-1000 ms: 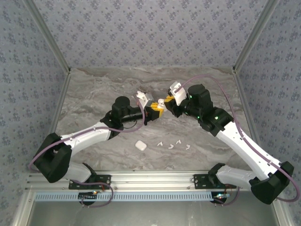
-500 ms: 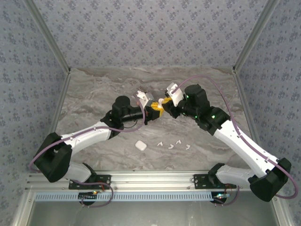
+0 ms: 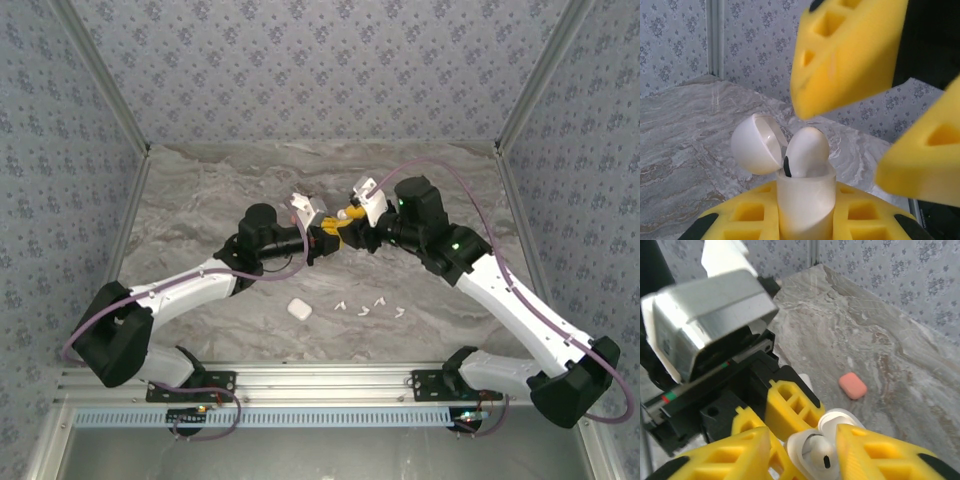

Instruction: Insert wireless bluetooth earbuds into charging case

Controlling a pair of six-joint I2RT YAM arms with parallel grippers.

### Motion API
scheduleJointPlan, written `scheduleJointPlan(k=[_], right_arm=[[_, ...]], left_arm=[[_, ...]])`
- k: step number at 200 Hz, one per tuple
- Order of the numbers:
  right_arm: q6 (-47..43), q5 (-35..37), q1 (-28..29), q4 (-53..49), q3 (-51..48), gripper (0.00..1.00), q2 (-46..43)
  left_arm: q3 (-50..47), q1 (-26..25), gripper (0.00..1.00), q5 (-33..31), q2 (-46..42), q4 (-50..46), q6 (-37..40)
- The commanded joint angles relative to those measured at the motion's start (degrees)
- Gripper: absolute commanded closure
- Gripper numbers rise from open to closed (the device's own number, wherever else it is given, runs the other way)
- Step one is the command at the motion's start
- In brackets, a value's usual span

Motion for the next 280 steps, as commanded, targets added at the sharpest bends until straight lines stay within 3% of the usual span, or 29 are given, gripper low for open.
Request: scheduleJointPlan(k=[1,29,68,119,202,230,280], right_arm=[[2.3,-4.1,-2.1,-0.2,4.4,0.50,-2.3],[7.0,-9.1,-7.4,-0.5,5.6,0.31,-3.3],[16.4,-22.6,-16.4,2.1,4.0,0.00,-1.9],[23.7,-35.1,-17.6,4.8,2.9,0.00,4.3],[19.1,-39.5,-13.1,-1.6,6.9,0.02,8.4],[17.1,-38.8,-12.8,-4.1,7.8,0.07,7.7],[14.7,-37.2,-12.8,-6.5,7.4,0.08,5.3]], left_arm=[[0.7,0.1,1.00,0.5,-0.4,4.0,-1.2],[0.0,0.1,1.00,0.2,-0.9,6.2,-2.3],[-1.6,0.4,1.00,-1.0,-2.5,10.3,-3.3],[-0.8,0.6,1.00,-0.4,-3.8,10.7,-3.3],[0.2,0.6,1.00,-0.1,-3.2,9.2,-3.1],[0.5,0.6,1.00,-0.5,-3.2,7.5,-2.4],[0.2,0.6,1.00,-1.7,-3.5,6.3,-1.8]])
